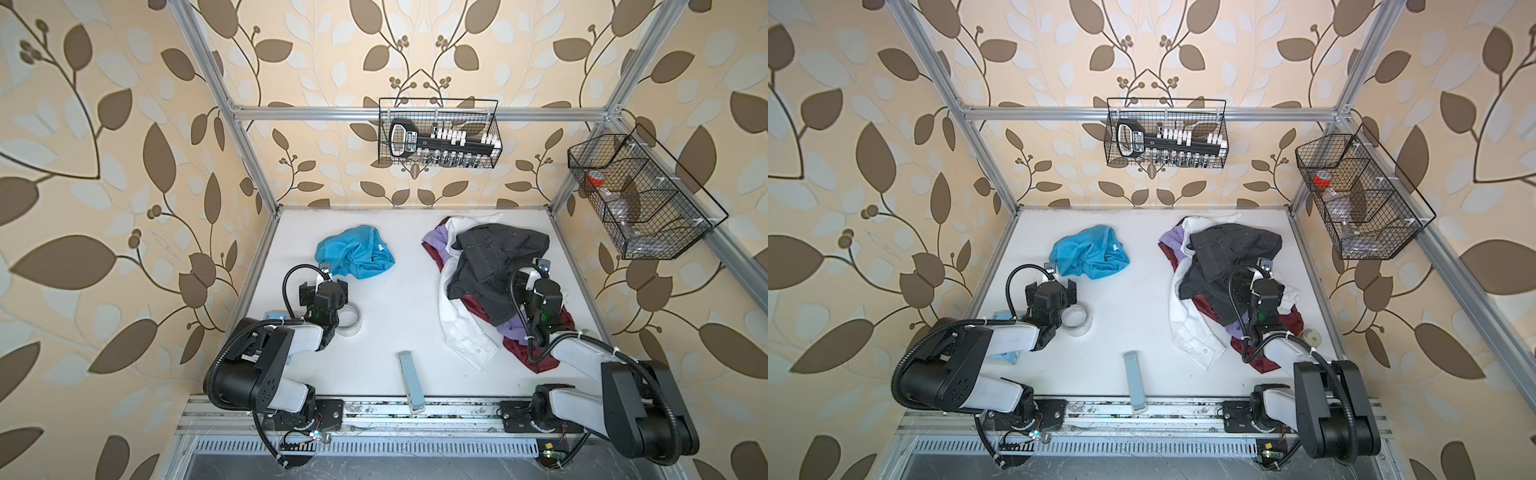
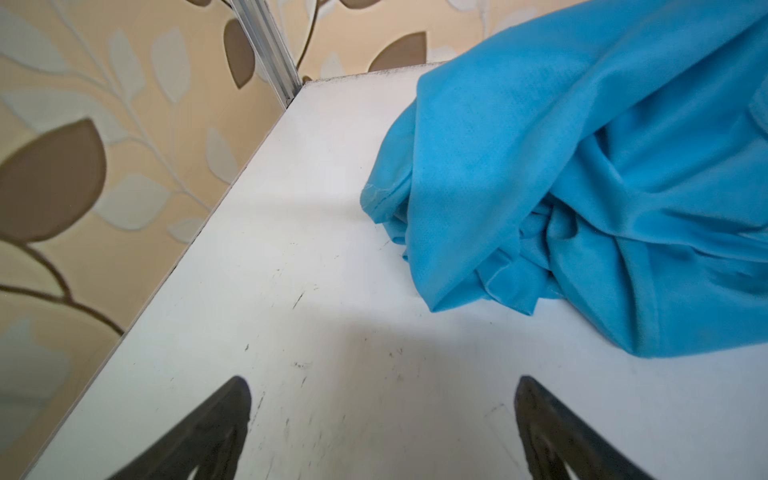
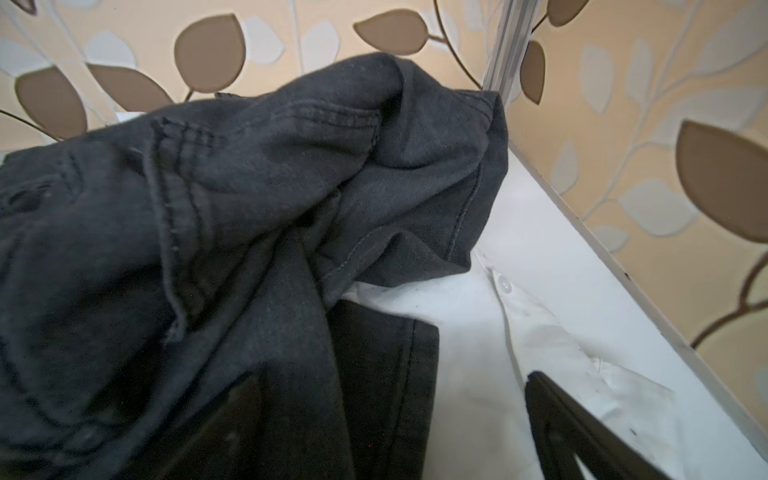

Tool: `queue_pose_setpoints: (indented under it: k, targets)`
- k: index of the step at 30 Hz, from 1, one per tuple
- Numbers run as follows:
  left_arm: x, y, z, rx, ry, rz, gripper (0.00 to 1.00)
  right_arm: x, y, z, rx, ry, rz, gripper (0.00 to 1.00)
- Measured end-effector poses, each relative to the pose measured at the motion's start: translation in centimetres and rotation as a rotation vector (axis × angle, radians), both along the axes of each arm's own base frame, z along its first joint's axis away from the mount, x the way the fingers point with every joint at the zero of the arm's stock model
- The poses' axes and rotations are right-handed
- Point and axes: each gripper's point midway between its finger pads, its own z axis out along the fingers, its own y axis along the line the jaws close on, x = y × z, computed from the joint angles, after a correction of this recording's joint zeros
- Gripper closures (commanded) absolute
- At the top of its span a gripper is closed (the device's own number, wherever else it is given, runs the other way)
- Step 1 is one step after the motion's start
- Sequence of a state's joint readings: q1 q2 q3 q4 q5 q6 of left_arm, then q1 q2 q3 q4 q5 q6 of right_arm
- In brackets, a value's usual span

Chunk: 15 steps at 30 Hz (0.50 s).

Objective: Pick out a specific cloth from the pile

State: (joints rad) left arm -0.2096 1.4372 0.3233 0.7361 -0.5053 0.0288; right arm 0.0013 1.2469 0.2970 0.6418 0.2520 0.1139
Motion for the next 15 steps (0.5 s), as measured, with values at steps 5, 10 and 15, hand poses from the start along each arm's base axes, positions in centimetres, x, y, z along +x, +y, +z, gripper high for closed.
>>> queue_pose_setpoints:
  k: [5,10,15]
  targets:
    - [0.4,1.0,-0.5,-0.064,-0.045,-0.019,0.01,0.5,0.8,-0.4,0.01,-0.061,0.059,0.0]
    - [0.5,0.1,-1.5,-0.104,-0.01,-0.089,0.01,1.3,2.0,-0.2,-0.001,-0.135,0.136,0.0]
    - [1.7,0.2,-1.3,-0.146,0.012,-0.108,0.01,1.6,2.1,-1.3,0.011,-0.114,0.166,0.0]
